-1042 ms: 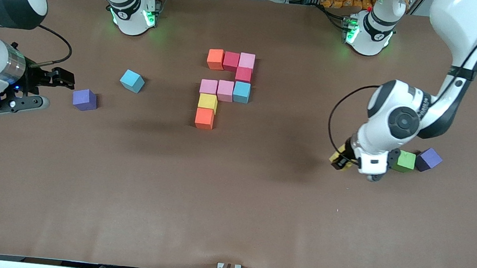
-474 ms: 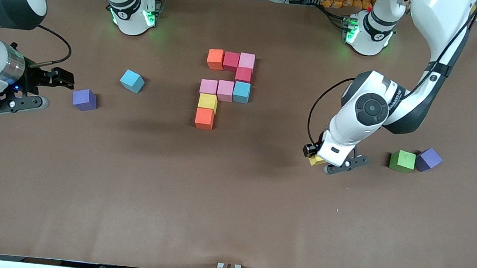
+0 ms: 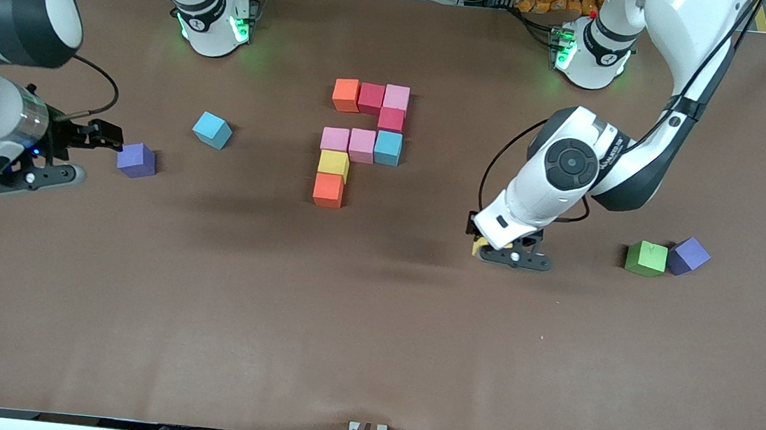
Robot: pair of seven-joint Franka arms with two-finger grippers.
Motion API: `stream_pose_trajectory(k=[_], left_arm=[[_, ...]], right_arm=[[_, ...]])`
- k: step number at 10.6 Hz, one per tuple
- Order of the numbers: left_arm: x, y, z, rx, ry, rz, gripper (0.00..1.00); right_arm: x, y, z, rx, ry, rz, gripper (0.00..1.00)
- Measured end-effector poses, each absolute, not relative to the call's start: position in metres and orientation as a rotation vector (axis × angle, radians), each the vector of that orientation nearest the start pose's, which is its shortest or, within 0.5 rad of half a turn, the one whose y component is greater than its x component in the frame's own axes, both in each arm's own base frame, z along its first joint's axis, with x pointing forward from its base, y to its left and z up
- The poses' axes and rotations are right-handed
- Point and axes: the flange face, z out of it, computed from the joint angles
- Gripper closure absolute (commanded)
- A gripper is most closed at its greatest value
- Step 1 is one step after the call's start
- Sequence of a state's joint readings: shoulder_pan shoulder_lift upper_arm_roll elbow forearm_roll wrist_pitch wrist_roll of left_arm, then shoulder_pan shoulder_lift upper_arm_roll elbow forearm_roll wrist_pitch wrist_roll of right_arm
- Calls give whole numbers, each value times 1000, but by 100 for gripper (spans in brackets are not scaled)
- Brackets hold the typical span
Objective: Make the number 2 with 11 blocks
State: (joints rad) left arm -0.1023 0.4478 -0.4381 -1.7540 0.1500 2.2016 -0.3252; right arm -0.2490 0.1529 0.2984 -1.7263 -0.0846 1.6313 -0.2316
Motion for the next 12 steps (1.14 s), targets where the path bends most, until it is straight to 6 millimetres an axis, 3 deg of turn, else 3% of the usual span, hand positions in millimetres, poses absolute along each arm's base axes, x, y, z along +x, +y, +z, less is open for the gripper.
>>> stream_pose_trajectory(k=[2, 6, 9, 12], left_arm=[[583, -321, 330, -3145, 718, -22, 100], [570, -369, 306, -2877, 1297, -44, 100], [558, -401, 284, -2676, 1581, -39, 100], [538, -449, 272, -2476, 1741, -90, 100]], right_arm=[[575, -13, 436, -3081, -520, 380, 0], [558, -67, 375, -3053, -621, 355, 0], [540, -90, 337, -3046, -639, 341, 0], [517, -102, 298, -3036, -605, 346, 0]])
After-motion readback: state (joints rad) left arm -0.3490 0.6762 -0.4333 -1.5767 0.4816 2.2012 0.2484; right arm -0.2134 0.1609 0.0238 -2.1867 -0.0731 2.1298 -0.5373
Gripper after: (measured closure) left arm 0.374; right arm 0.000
